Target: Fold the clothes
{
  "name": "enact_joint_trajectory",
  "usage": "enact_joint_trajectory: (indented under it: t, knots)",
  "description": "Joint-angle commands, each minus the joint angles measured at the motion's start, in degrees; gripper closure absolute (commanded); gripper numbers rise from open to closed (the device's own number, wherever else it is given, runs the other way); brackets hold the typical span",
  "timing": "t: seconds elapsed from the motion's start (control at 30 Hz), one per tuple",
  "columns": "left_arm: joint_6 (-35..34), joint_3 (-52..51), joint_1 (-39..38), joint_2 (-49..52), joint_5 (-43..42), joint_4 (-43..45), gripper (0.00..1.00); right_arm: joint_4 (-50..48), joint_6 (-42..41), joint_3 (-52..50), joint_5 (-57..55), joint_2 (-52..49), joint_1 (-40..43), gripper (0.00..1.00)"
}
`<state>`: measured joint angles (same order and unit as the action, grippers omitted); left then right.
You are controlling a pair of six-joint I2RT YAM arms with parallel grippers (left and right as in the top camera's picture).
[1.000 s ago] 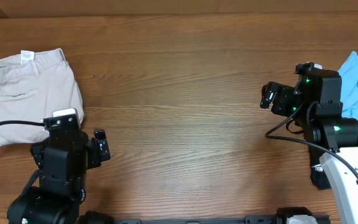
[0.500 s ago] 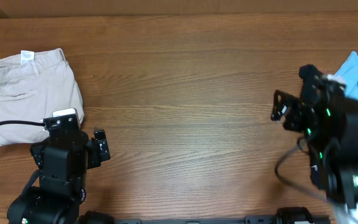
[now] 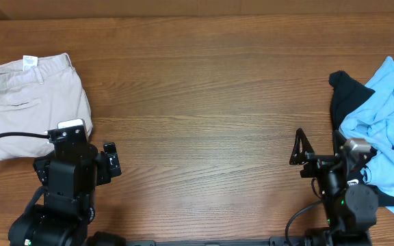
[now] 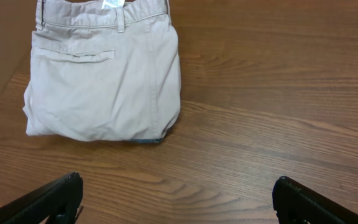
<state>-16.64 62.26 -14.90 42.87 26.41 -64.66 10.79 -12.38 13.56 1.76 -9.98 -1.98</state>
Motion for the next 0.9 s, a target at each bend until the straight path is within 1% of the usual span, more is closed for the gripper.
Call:
enact_joint_trajectory:
  t: [0.0, 0.1, 0.27, 0.3, 0.4, 0.43, 0.5, 0.87]
  knots:
    - [-1.38, -0.17, 0.31, -0.20, 0.98, 0.17, 0.00, -5.07, 0.35, -5.20, 0.83, 4.72, -0.76, 0.00]
    - [-1.38, -0.17, 0.31, -0.20, 0.98, 0.17, 0.00, -9.27, 0.39, -8.76, 0.22, 7.21, -0.92, 0.00]
    - [-1.38, -0.17, 0.31, -0.20, 0.98, 0.17, 0.00, -12.90, 0.59, -13.18, -1.25, 9.86, -0.90, 0.00]
    - [-1.38, -0.17, 0.31, -0.20, 0.98, 0.17, 0.00, -12.44, 0.61, -13.09, -1.29, 9.84, -0.92, 0.00]
    - [-1.38, -0.17, 0.31, -0.20, 0.98, 0.17, 0.00, -12.02, 4.13, -13.11, -1.70, 9.84, -0.96, 0.00]
    - [-1.38, -0.17, 0.31, -0.20, 0.98, 0.17, 0.00, -10.80, 4.72, -13.11, -1.70, 9.84, -0.94, 0.00]
    - [-1.38, -0.17, 0.31, -0.20, 1.01, 0.17, 0.00, -5.35, 4.92, -13.11, -1.70, 9.81, -0.96, 0.00]
    - [-1.38, -0.17, 0.31, -0.20, 0.98, 0.17, 0.00, -5.97, 4.92, -13.09, -1.70, 9.35, -0.94, 0.00]
